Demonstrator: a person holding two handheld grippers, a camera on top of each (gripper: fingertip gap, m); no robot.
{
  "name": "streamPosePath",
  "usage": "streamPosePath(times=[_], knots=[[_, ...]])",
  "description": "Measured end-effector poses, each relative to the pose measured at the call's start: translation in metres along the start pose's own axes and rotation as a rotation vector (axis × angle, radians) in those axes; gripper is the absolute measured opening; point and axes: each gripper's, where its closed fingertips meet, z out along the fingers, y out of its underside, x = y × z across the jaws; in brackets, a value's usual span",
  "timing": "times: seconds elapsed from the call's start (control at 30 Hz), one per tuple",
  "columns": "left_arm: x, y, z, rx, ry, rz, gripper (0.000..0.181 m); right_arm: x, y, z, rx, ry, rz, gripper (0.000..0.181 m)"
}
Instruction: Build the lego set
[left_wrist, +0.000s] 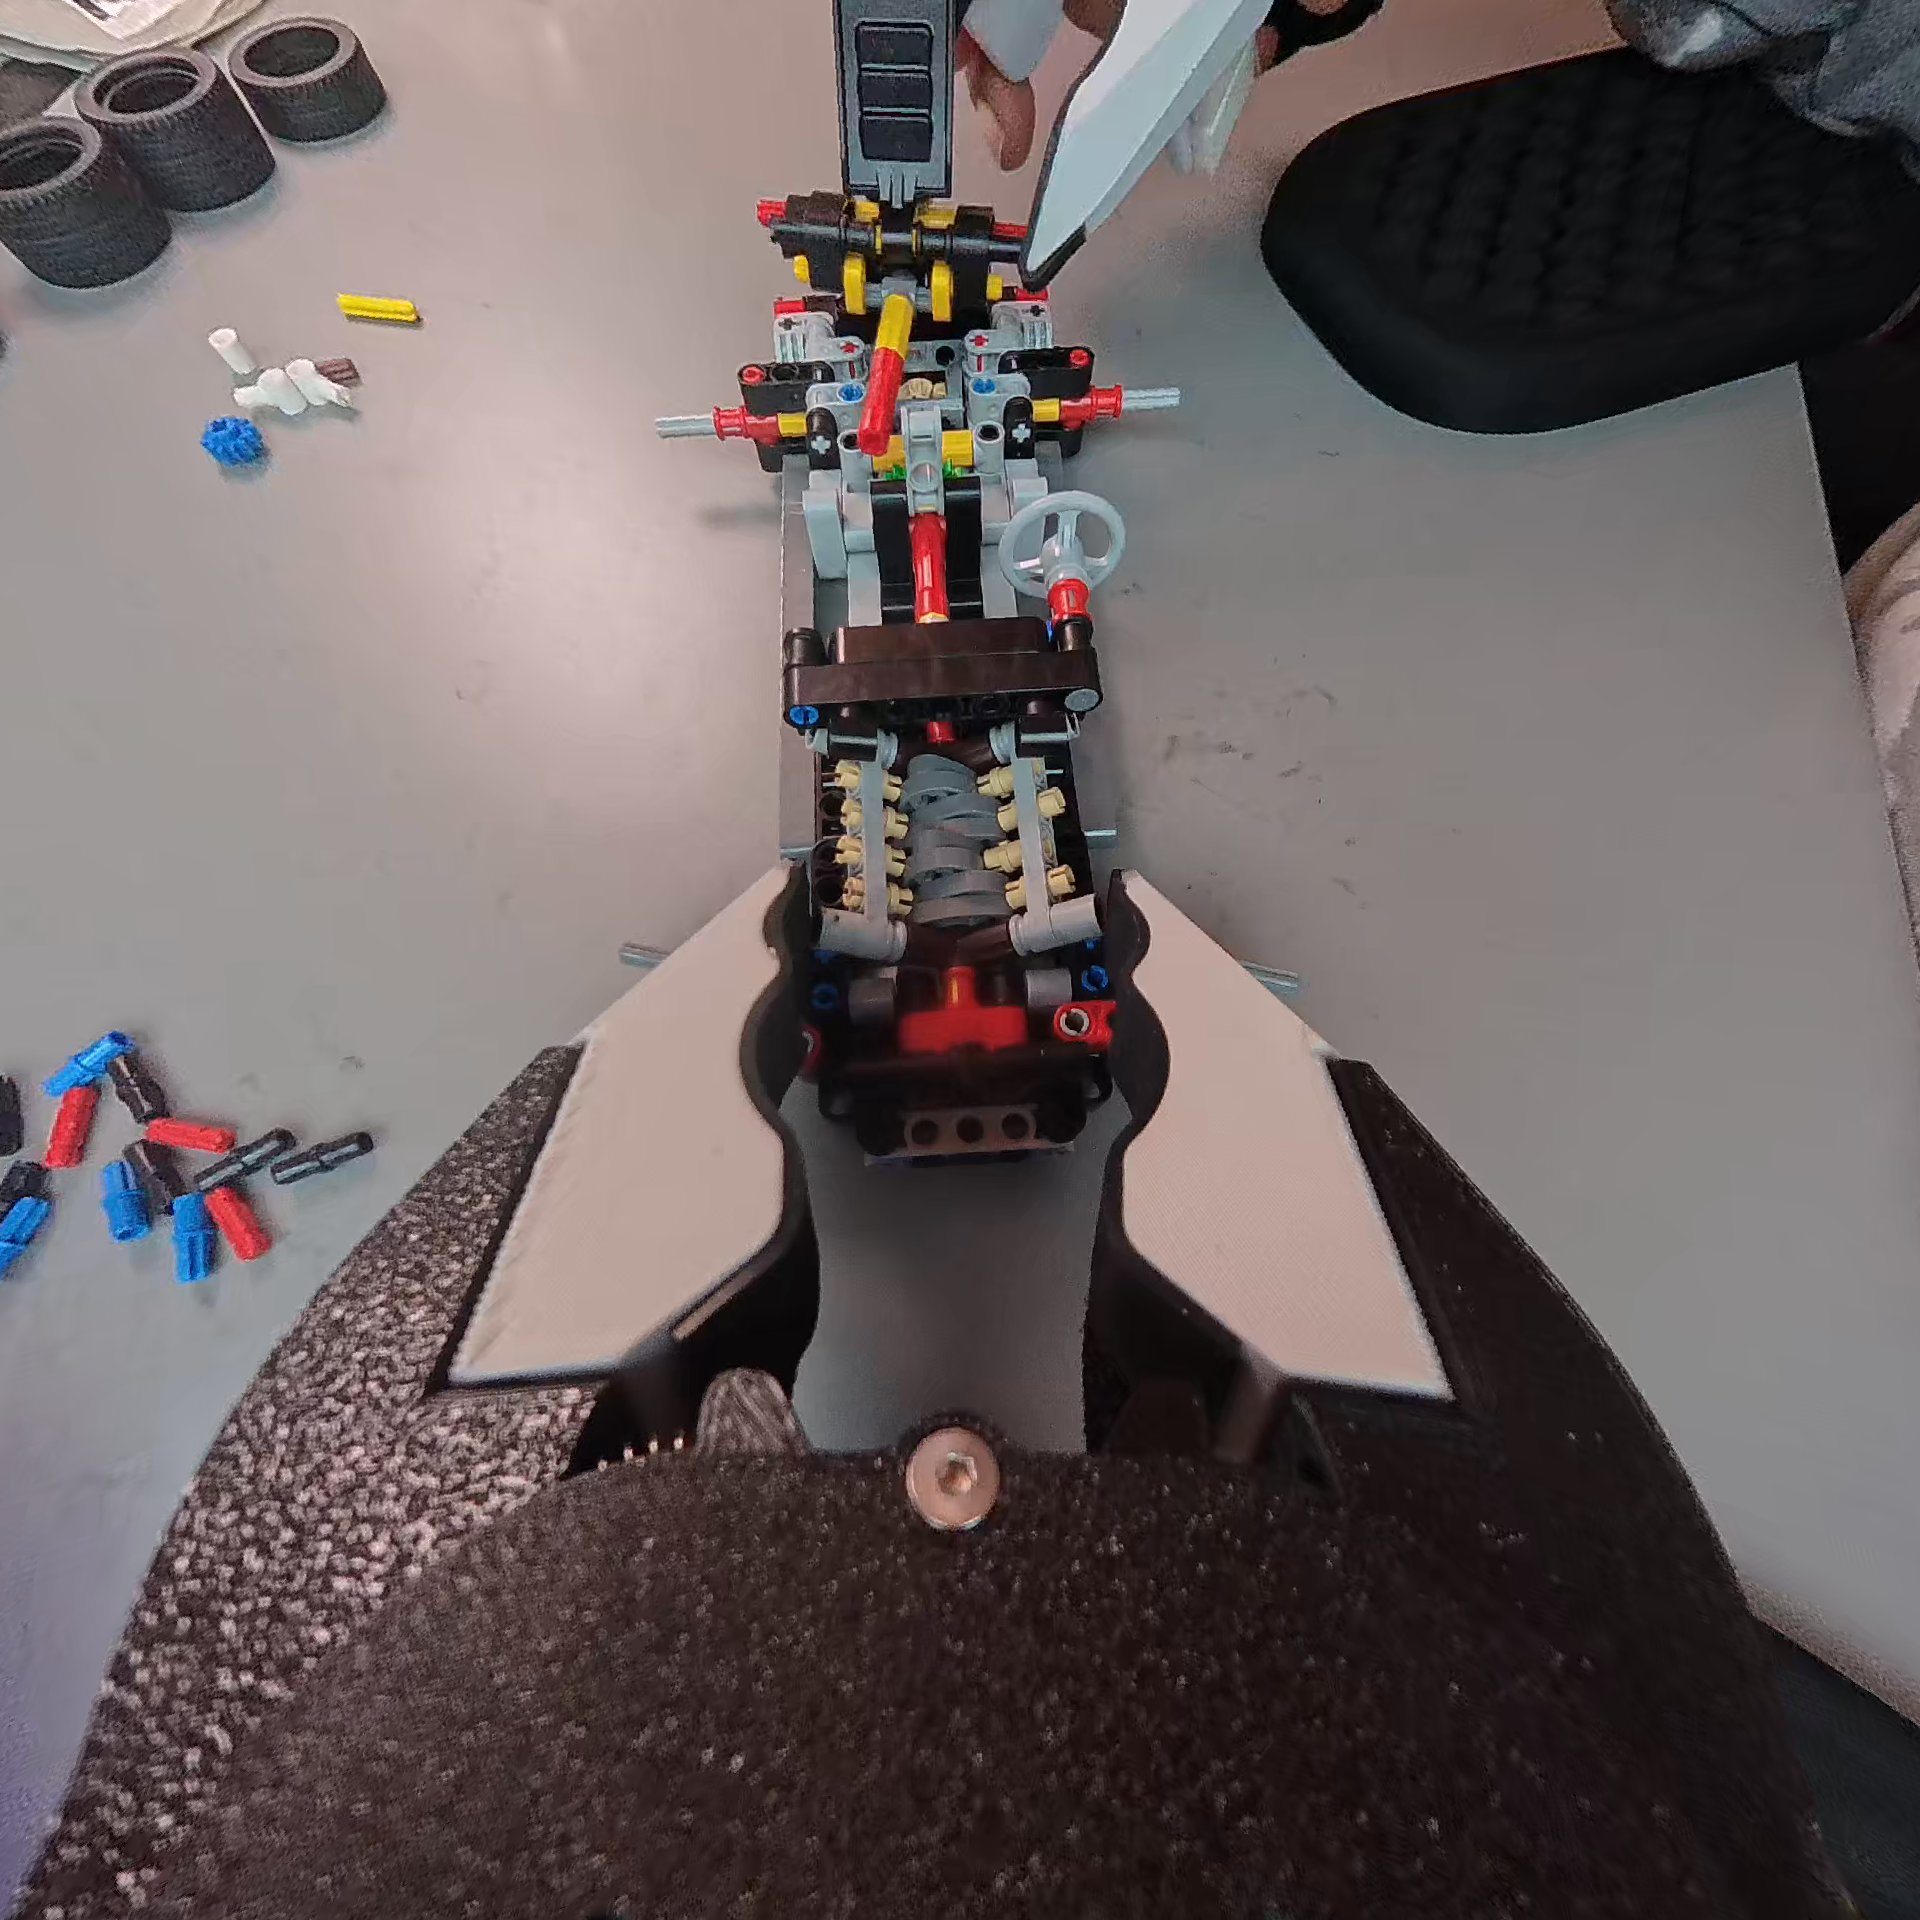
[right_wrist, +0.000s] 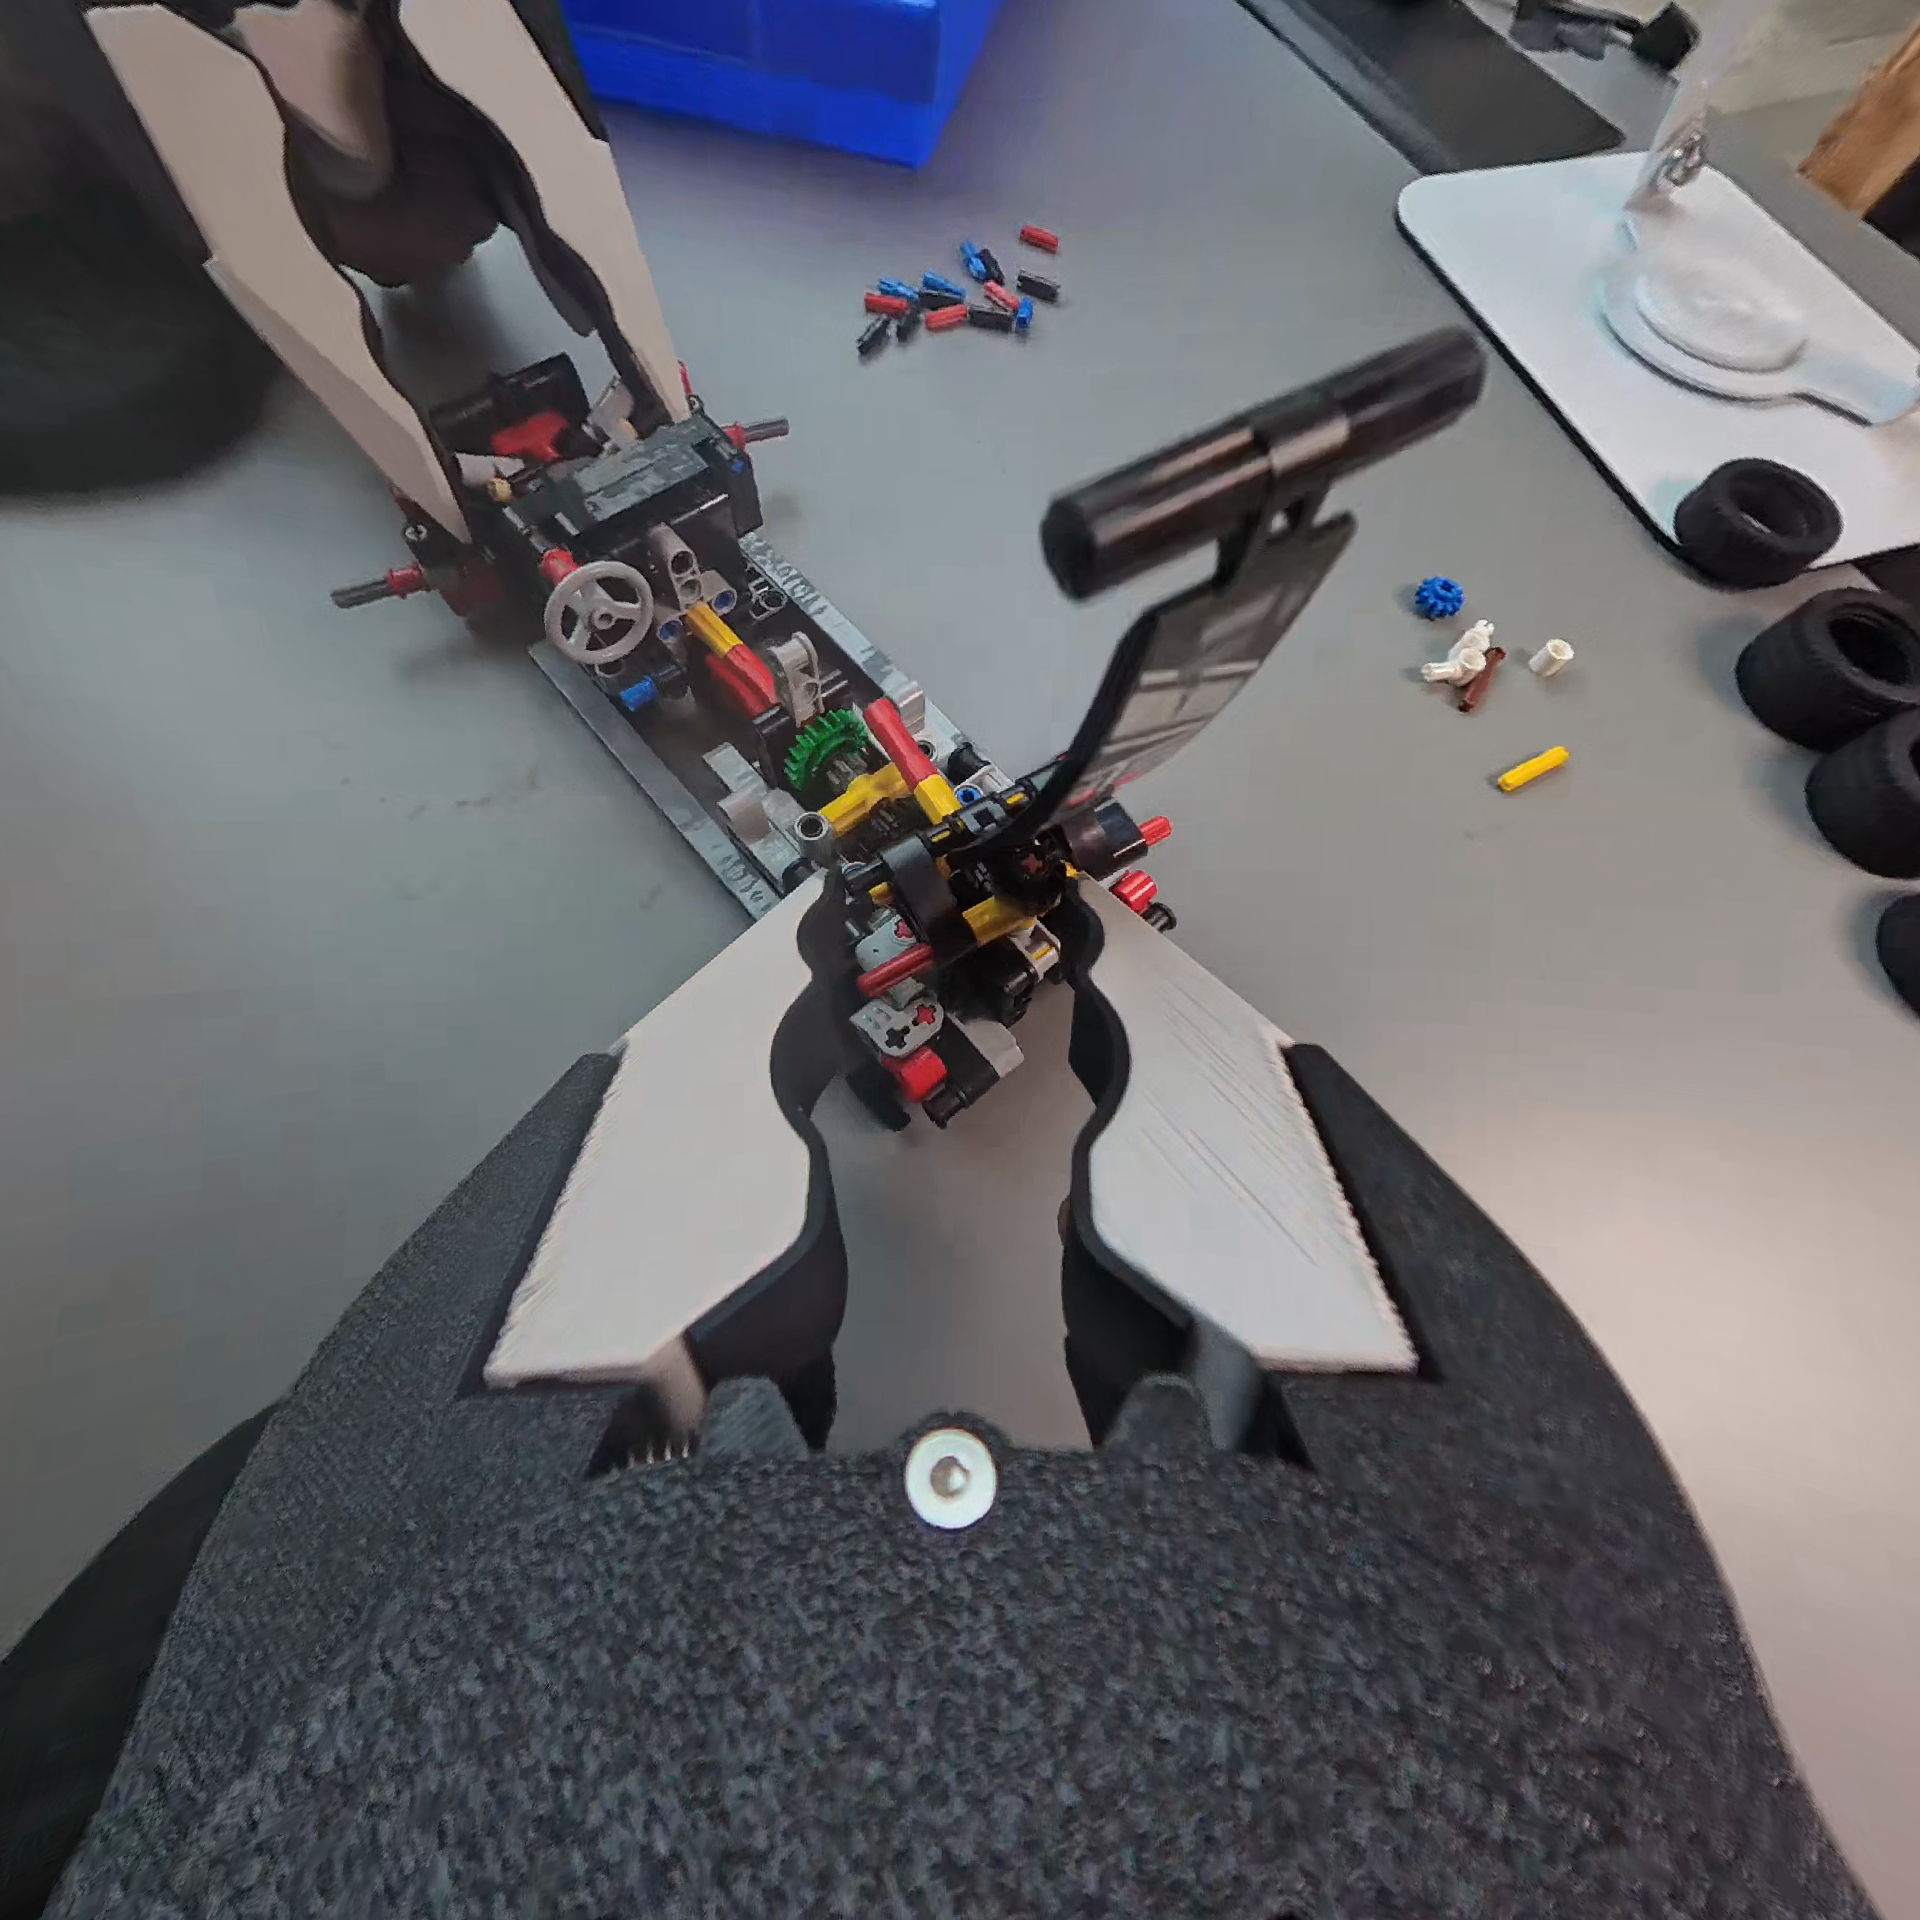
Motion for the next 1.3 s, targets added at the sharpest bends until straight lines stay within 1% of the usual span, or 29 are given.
streamPosePath(times=[0.03, 0.1, 0.13, 0.2, 0.27, 0.4, 0.47, 0.53, 0.67, 0.77, 0.8, 0.83, 0.87, 0.93, 1.0, 1.13, 1.3], knots=[[0.000, -0.001, 0.001, 0.001, 0.000, 0.005, 0.054, 0.001, 0.000, 0.000, -0.005, 0.040, 0.028, 0.038], [0.001, -0.002, 0.002, 0.002, 0.005, 0.017, 0.054, 0.002, 0.000, 0.000, -0.007, 0.113, 0.072, 0.039], [0.002, -0.002, 0.003, 0.003, 0.010, 0.023, 0.054, 0.001, 0.001, 0.000, -0.004, 0.137, 0.064, 0.039], [0.002, -0.004, 0.004, 0.005, 0.023, 0.034, 0.054, 0.001, 0.002, -0.003, 0.014, 0.151, 0.051, 0.039], [0.002, -0.005, 0.007, 0.004, 0.046, 0.045, 0.055, 0.000, 0.005, -0.007, 0.029, 0.134, 0.062, 0.038], [0.000, -0.012, 0.017, -0.005, 0.099, 0.078, 0.055, -0.001, 0.016, -0.021, 0.041, 0.061, -0.075, 0.038], [-0.001, -0.019, 0.025, -0.007, 0.114, 0.096, 0.055, 0.004, 0.022, -0.030, 0.048, 0.015, -0.058, 0.038], [-0.003, -0.025, 0.034, -0.013, 0.121, 0.113, 0.055, 0.011, 0.027, -0.037, 0.036, 0.017, -0.031, 0.037], [-0.012, -0.040, 0.053, -0.014, 0.135, 0.136, 0.054, 0.030, 0.037, -0.047, -0.003, 0.120, -0.018, 0.038], [-0.024, -0.055, 0.074, -0.025, 0.146, 0.152, 0.054, 0.053, 0.048, -0.058, -0.036, 0.217, 0.012, 0.036], [-0.028, -0.060, 0.082, -0.031, 0.153, 0.160, 0.054, 0.062, 0.052, -0.063, -0.048, 0.253, 0.020, 0.034], [-0.032, -0.066, 0.089, -0.036, 0.158, 0.170, 0.054, 0.072, 0.056, -0.069, -0.060, 0.302, 0.022, 0.027], [-0.037, -0.071, 0.097, -0.039, 0.159, 0.178, 0.054, 0.079, 0.060, -0.074, -0.068, 0.326, 0.032, 0.026], [-0.045, -0.081, 0.110, -0.046, 0.162, 0.194, 0.054, 0.091, 0.067, -0.081, -0.063, 0.364, 0.071, 0.026], [-0.057, -0.088, 0.118, -0.046, 0.129, 0.216, 0.054, 0.100, 0.071, -0.087, -0.051, 0.403, 0.109, 0.027], [-0.071, -0.093, 0.117, -0.018, 0.063, 0.216, 0.053, 0.102, 0.072, -0.092, -0.021, 0.448, 0.127, 0.025], [-0.071, -0.096, 0.094, 0.064, 0.042, 0.160, 0.053, 0.103, 0.073, -0.091, 0.021, 0.491, 0.156, 0.026]])
